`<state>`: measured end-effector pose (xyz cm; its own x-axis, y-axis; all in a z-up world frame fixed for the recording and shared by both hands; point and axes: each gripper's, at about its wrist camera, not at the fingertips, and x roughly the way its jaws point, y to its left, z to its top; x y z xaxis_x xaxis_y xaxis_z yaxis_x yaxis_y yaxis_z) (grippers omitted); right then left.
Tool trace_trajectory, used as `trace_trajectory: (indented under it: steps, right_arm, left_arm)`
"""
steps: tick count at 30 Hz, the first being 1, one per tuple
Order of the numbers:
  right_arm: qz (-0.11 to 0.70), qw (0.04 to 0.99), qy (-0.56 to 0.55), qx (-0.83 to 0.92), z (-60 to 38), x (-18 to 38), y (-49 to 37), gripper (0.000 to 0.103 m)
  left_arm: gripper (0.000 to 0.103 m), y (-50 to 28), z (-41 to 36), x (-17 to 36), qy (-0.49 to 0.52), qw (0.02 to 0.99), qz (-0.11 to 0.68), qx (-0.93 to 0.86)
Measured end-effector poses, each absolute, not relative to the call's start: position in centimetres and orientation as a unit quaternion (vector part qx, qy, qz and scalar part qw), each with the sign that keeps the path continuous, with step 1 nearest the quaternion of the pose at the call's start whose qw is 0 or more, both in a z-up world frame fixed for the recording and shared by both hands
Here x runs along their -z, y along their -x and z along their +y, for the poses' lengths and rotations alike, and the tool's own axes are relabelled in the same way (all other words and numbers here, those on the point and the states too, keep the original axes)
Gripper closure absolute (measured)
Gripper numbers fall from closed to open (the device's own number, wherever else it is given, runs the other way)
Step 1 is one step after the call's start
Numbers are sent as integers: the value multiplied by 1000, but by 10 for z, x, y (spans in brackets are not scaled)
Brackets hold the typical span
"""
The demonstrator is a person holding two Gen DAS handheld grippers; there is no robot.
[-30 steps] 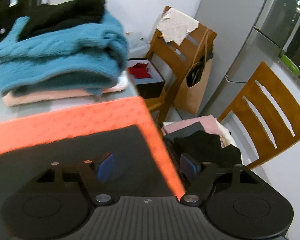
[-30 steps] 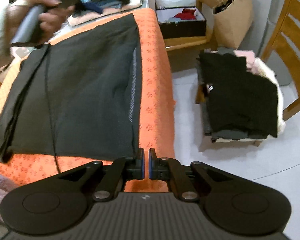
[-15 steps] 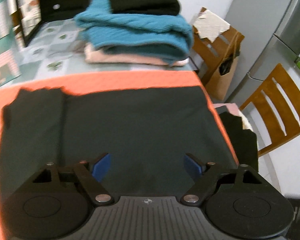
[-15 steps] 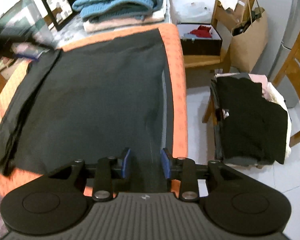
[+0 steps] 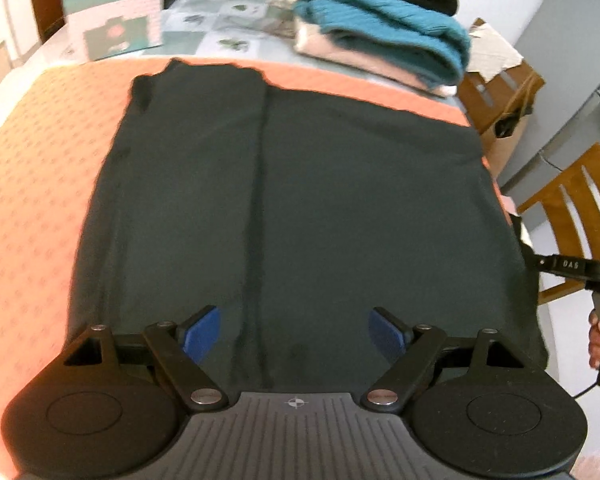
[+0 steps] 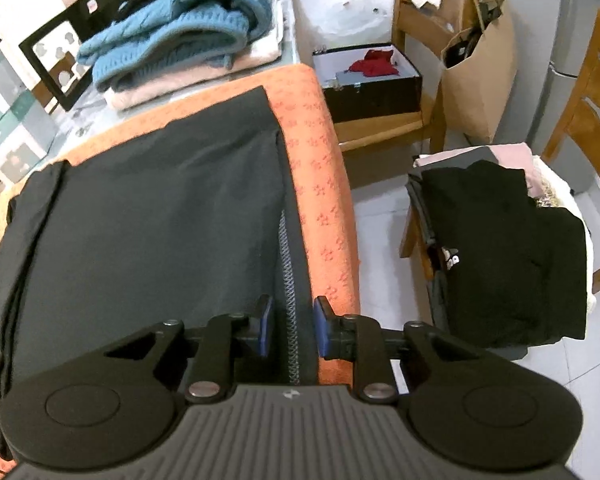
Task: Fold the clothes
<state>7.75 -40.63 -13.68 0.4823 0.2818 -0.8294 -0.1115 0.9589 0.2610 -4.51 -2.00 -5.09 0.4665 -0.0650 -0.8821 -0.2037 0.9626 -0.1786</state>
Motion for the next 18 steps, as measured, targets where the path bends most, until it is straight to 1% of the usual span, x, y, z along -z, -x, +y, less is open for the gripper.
trace_trajectory:
  steps: [4,8,15,17,18]
  right_arm:
    - [496,858,-65,-119,-391,144,-76,75]
    - [487,865,-34,-115,-378,143,-73,66]
    - [472,874,45,-108,-352,145,-62,66]
    - [464,876,72,-108,-345,145,-59,68]
    - [463,876,75,-111,-343,145,-58,80]
  left_arm:
    - [20,62,-8,50,126,847,512,-65]
    - [20,73,5,49,135,847,507,-88]
    - [20,90,27,50,169,840,500,-126]
    - [20,94,32,53,182,835,502,-131]
    - [20,95,32,54,186,834,503,-133]
